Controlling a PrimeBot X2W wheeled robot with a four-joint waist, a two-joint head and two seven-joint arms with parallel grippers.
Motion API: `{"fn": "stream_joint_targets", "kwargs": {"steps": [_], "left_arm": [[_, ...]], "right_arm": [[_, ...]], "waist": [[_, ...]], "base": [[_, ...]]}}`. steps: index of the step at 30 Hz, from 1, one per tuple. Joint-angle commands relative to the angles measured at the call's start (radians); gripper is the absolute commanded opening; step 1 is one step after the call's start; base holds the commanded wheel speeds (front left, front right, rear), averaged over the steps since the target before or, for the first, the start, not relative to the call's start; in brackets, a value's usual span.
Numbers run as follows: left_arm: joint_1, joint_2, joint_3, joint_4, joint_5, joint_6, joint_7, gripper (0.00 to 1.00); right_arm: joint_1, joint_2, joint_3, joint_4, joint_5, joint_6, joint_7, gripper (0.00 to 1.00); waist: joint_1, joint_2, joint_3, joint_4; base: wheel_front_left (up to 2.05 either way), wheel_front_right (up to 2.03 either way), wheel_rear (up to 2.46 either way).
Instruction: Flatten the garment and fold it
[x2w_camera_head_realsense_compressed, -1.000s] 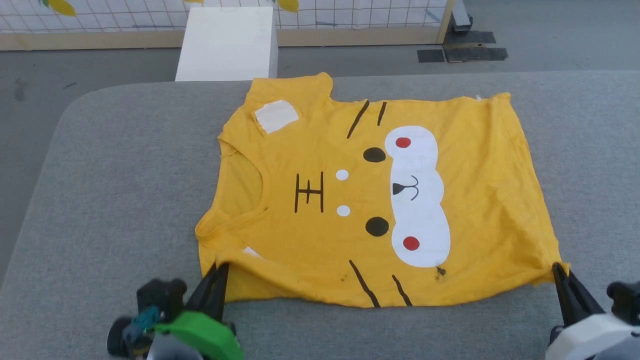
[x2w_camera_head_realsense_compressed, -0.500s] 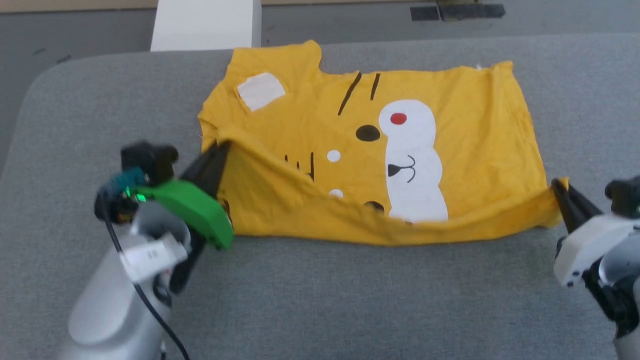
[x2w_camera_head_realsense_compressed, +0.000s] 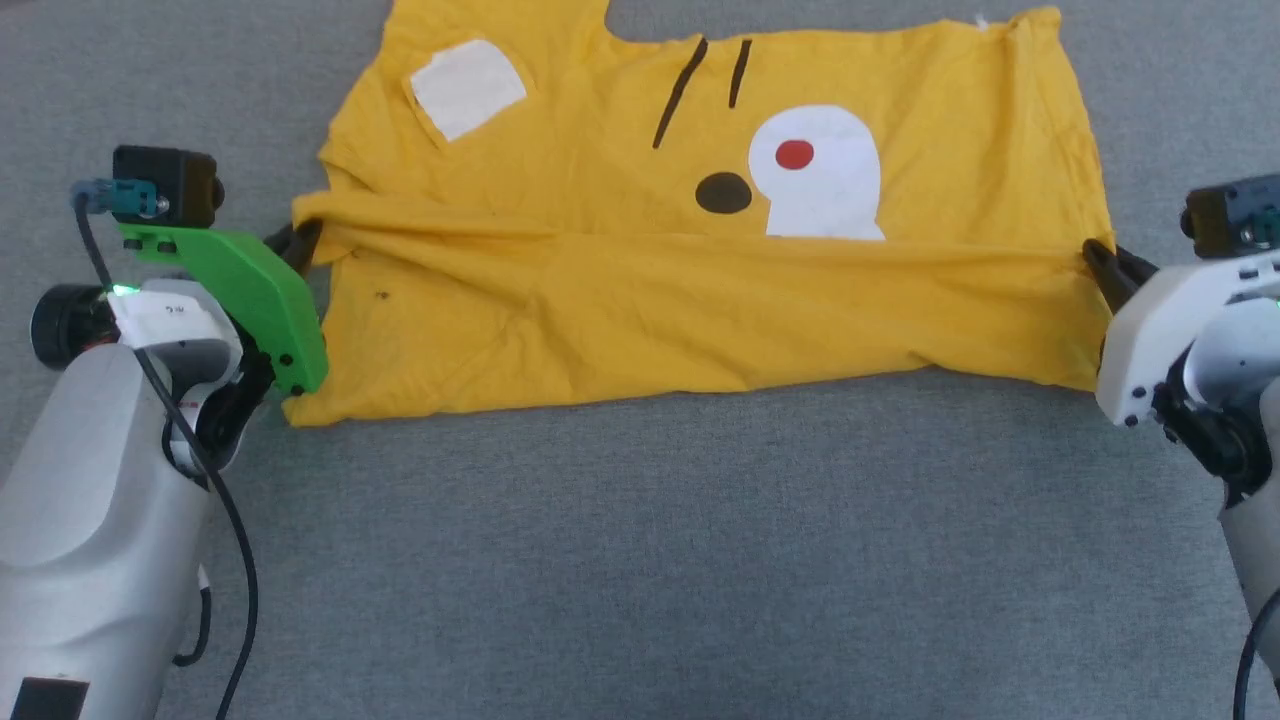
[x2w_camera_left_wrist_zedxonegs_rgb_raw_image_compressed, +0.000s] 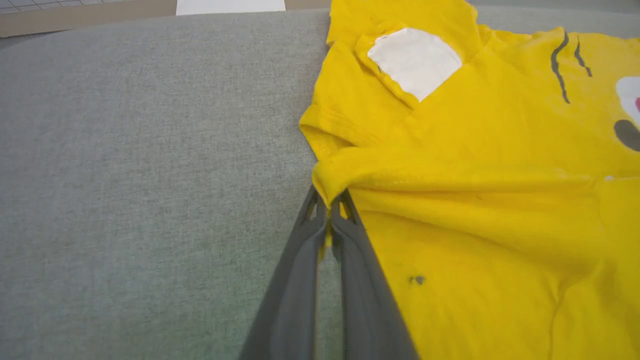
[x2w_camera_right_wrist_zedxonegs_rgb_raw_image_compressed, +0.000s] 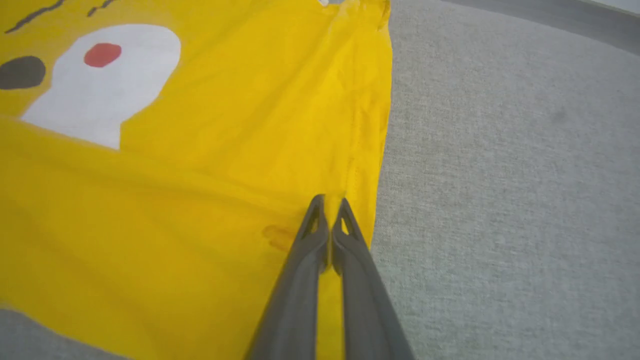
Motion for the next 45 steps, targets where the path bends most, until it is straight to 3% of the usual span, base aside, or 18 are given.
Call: {"fn": "stream_joint_targets", "kwargs": {"steps": [1, 8, 9, 10, 11, 12, 13, 20, 28, 35, 45], "left_arm": [[-0.01, 0.014, 0.0, 0.017, -0.008, 0.006, 0.025, 0.0], [0.035, 0.006, -0.016, 0.053, -0.075, 0.019, 0.187, 0.0], [0.042, 0.002, -0.013, 0.05, -0.089, 0.022, 0.204, 0.04], [0.048, -0.002, -0.008, 0.043, -0.102, 0.024, 0.21, 0.45], [0.051, -0.003, -0.001, 0.031, -0.104, 0.027, 0.196, 1.0], [0.057, -0.005, 0.008, 0.016, -0.099, 0.034, 0.163, 1.0], [0.064, -0.007, 0.015, 0.001, -0.093, 0.04, 0.13, 1.0], [0.21, -0.063, 0.081, -0.12, -0.036, 0.098, -0.225, 1.0], [0.428, -0.155, 0.096, -0.219, -0.013, 0.217, -0.378, 1.0], [0.483, -0.186, 0.111, -0.224, -0.004, 0.321, -0.363, 1.0], [0.42, -0.154, 0.106, -0.104, -0.016, 0.404, -0.171, 1.0]], "right_arm": [[-0.032, -0.002, 0.01, 0.021, 0.013, -0.002, 0.016, 0.0], [-0.117, -0.004, 0.027, 0.147, 0.055, -0.002, 0.157, 0.0], [-0.122, -0.002, 0.021, 0.157, 0.063, -0.002, 0.173, 0.0], [-0.127, 0.003, 0.009, 0.166, 0.071, -0.002, 0.186, 0.0], [-0.129, 0.006, 0.001, 0.17, 0.075, -0.002, 0.19, 0.17], [-0.127, 0.009, -0.007, 0.169, 0.079, -0.002, 0.189, 0.65], [-0.12, 0.011, -0.016, 0.165, 0.084, -0.002, 0.185, 1.0], [0.024, 0.037, -0.102, 0.04, 0.12, -0.002, 0.017, 1.0], [0.271, 0.13, -0.182, -0.185, 0.088, -0.002, -0.243, 1.0], [0.399, 0.245, -0.195, -0.302, -0.014, -0.002, -0.408, 1.0], [0.421, 0.297, -0.145, -0.311, -0.051, -0.002, -0.504, 1.0]], "waist": [[-0.0001, 0.0, 0.041, -0.013], [-0.0001, 0.0, 0.073, -0.007], [-0.0001, 0.0, 0.074, -0.006], [-0.0001, 0.0, 0.072, -0.004], [-0.0001, 0.0, 0.07, -0.003], [-0.0001, 0.0, 0.063, -0.002], [-0.0001, 0.0, 0.057, 0.0], [-0.0001, 0.0, -0.033, 0.013], [-0.0001, 0.0, -0.13, 0.01], [-0.0001, 0.0, -0.156, -0.021], [-0.0001, 0.0, -0.147, -0.077]], "base": [[0.0, 0.0, 0.0], [0.0, 0.0, 0.0], [0.0, 0.0, 0.0], [0.0, 0.0, 0.0], [0.0, 0.0, 0.0], [0.0, 0.0, 0.0], [0.0, 0.0, 0.0], [0.0, 0.0, 0.0], [0.0, 0.0, 0.0], [0.0, 0.0, 0.0], [0.0, 0.0, 0.0]]}}
